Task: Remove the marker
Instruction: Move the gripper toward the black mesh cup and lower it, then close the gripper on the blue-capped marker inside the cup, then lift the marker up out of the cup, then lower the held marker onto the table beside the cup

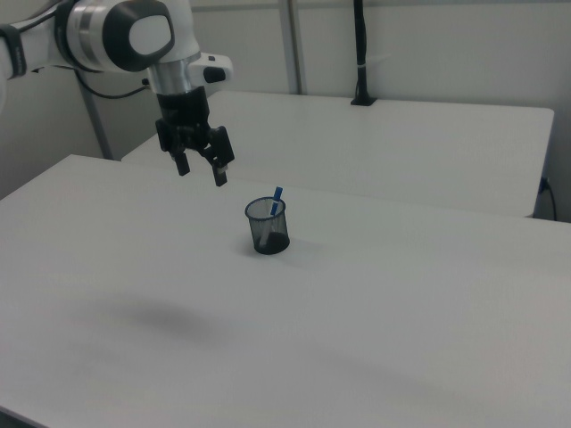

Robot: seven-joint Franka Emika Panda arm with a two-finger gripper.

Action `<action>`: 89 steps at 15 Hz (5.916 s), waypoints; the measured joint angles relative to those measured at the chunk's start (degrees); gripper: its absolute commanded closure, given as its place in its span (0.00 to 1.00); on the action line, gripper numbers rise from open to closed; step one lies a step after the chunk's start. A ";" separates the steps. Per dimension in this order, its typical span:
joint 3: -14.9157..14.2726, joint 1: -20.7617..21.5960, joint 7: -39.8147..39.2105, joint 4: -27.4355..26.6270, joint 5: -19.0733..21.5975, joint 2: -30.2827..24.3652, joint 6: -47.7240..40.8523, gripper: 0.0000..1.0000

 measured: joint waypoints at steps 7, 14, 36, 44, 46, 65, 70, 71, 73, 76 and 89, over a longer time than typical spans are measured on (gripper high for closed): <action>-0.01 -0.01 0.06 7.72 0.34 11.48 10.43 0.00; -0.95 -0.06 3.49 9.40 0.41 21.06 28.80 0.07; -1.82 2.44 8.02 15.24 0.42 31.87 41.84 0.52; -3.28 3.33 5.65 15.41 0.33 31.77 38.96 0.56; -3.32 3.33 4.74 15.46 0.33 31.68 37.43 0.56; -3.85 3.48 4.37 17.12 2.42 20.44 34.26 1.00; -4.06 2.97 -1.83 10.80 5.09 10.80 22.67 1.00; -4.05 3.07 -4.28 8.32 5.96 9.08 19.59 1.00; -4.05 3.08 -8.66 2.87 6.57 5.53 12.57 1.00; -4.04 3.07 -13.66 -2.70 6.62 2.48 5.02 0.98; -2.93 3.90 -17.75 -6.16 3.00 17.49 9.31 0.97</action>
